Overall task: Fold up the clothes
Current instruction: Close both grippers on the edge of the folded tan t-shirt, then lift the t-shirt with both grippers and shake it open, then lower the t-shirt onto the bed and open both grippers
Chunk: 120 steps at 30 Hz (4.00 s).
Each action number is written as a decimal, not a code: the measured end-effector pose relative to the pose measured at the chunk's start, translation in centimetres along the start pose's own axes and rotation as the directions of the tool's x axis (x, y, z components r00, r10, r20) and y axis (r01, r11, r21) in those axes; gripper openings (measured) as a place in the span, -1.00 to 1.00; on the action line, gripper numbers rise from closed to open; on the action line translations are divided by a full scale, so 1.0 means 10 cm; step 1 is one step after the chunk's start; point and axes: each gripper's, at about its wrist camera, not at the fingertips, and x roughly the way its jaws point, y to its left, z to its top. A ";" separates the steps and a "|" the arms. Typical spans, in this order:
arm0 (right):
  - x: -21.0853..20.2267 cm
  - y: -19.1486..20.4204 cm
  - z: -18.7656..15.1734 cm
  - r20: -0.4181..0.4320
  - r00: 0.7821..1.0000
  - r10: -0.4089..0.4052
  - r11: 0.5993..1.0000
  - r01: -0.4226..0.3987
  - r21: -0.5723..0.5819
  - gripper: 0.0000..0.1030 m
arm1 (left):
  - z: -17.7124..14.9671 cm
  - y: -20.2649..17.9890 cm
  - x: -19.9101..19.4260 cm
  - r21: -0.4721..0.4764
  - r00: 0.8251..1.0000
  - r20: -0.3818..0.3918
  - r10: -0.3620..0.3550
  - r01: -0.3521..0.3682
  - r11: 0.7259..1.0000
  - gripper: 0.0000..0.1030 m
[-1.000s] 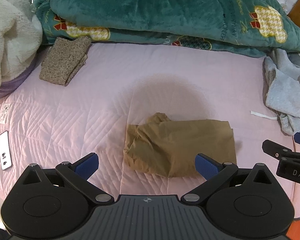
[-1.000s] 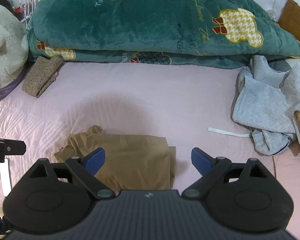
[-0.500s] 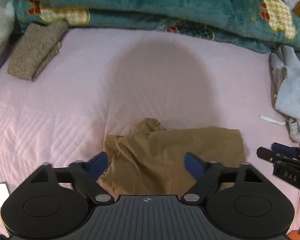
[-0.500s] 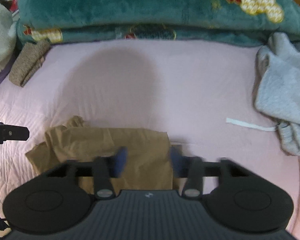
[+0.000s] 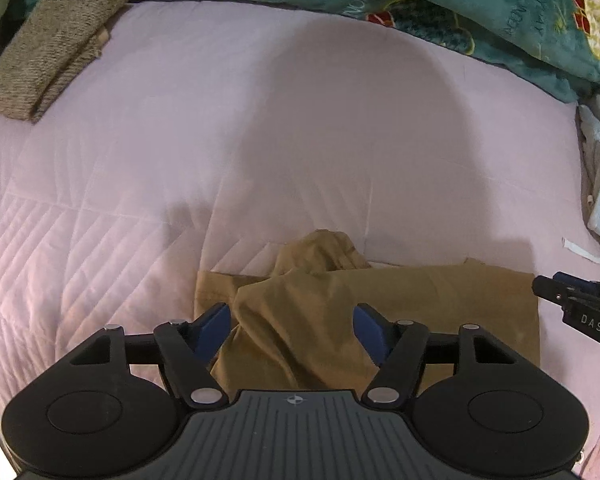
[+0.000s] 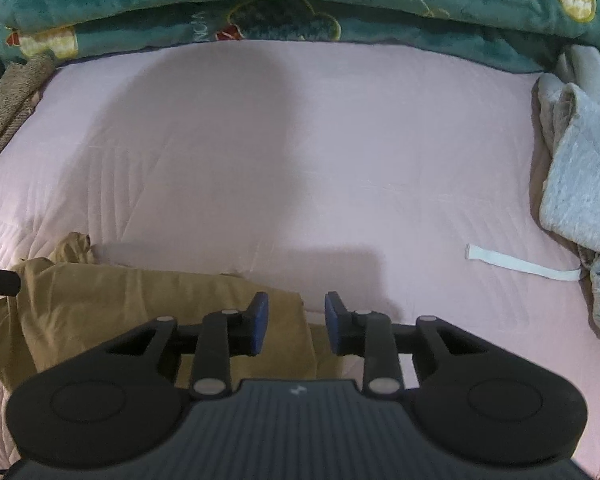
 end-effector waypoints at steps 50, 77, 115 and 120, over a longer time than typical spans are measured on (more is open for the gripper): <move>-0.78 -0.01 0.57 0.153 0.978 0.140 0.990 -0.133 -0.056 -0.94 | 0.70 -0.14 -0.83 0.032 0.985 0.146 -0.090 0.086 0.996 -0.80; -1.05 -0.03 0.80 0.185 0.973 0.141 0.988 -0.128 -0.082 -0.94 | 0.80 -0.22 -1.34 -0.015 0.981 0.187 -0.060 0.064 0.998 -0.80; -1.66 -0.40 0.77 0.230 0.971 0.071 0.997 -0.074 0.005 -0.05 | 0.49 -0.60 -2.06 0.002 0.998 0.065 -0.012 0.012 1.000 -0.21; -1.37 -0.54 0.87 0.221 0.974 0.037 0.999 -0.041 0.015 -0.03 | 0.76 -0.47 -1.67 -0.008 0.995 0.098 0.002 -0.001 1.000 -0.15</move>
